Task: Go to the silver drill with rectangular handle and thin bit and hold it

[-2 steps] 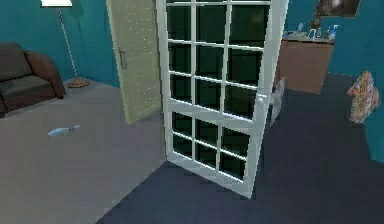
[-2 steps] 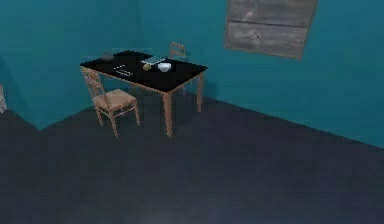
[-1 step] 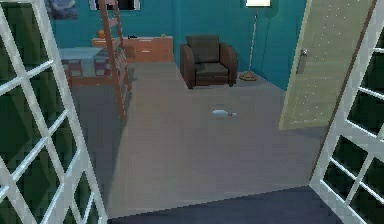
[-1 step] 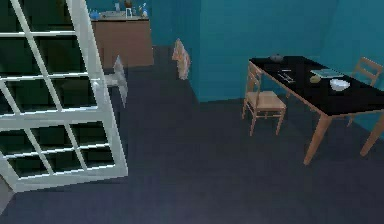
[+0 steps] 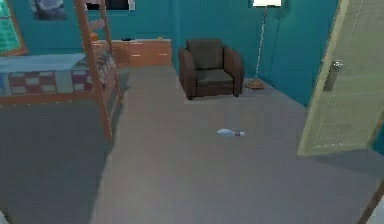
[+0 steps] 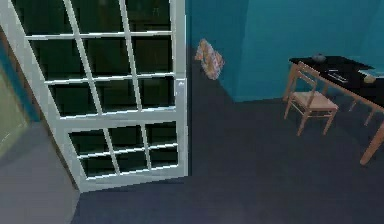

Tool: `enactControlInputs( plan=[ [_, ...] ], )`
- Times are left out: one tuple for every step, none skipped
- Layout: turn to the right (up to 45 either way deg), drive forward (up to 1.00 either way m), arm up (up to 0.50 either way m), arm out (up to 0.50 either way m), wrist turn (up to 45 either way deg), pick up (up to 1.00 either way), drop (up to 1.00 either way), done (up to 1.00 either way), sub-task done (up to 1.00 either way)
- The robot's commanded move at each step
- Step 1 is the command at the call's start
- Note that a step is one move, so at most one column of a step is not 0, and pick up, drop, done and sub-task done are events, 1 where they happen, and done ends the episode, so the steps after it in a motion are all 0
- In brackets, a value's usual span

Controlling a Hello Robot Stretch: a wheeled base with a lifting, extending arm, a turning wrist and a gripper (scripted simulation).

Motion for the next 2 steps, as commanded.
enactControlInputs(
  plan=[
    [-12.0, 0.00, 0.00, 0.00, 0.0, 0.00, 0.00, 0.00, 0.00],
    [0.0, 1.00, 0.00, 0.00, 0.0, 0.00, 0.00, 0.00, 0.00]
  ],
)
